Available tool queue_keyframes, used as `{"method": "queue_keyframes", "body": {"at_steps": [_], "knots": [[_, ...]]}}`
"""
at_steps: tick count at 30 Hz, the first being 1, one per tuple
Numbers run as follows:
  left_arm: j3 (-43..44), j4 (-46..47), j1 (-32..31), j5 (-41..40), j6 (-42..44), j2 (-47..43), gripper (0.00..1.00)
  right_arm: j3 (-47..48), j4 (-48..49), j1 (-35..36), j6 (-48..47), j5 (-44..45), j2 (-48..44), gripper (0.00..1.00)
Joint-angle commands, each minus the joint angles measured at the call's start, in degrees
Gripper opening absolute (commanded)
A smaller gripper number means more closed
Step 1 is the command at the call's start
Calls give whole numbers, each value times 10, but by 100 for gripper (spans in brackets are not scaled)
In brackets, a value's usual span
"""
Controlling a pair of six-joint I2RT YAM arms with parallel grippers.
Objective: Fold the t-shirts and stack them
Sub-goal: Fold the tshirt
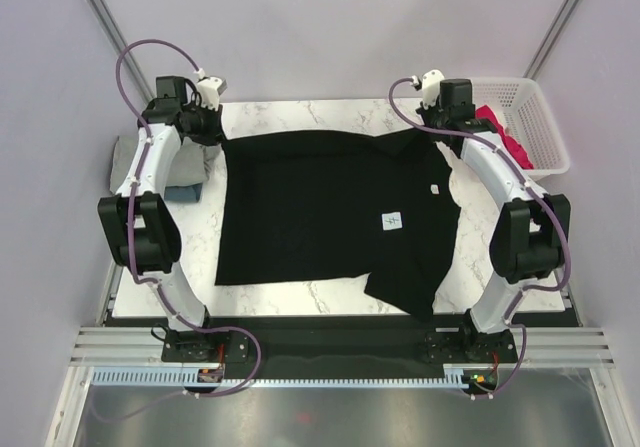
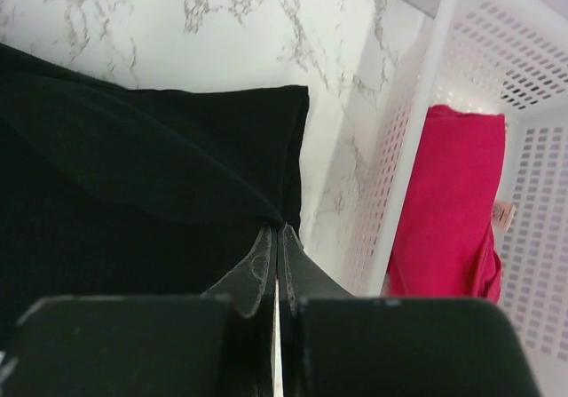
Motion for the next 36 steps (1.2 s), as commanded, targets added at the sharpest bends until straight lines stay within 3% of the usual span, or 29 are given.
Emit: {"method": "queue_keyframes", "body": {"at_steps": [1, 15, 29, 31, 32, 34, 36], "knots": [[-36, 1, 8, 17, 36, -50, 2, -32, -16, 5, 20, -14, -58, 0], [-151, 1, 11, 13, 46, -103, 2, -145, -54, 8, 49, -45, -170, 0], [-203, 2, 11, 9, 48, -68, 2, -220, -64, 16, 59, -89, -181, 0], [-207, 2, 11, 9, 48, -61, 2, -224, -79, 17, 56, -97, -177, 4], [-209, 2, 11, 9, 48, -58, 2, -224, -85, 16, 55, -97, -178, 18], [-216, 2, 13, 9, 48, -61, 2, -222, -87, 18, 50, -90, -183, 33], [-228, 2, 12, 9, 48, -78, 2, -208, -88, 17, 45, -83, -187, 39]]}}
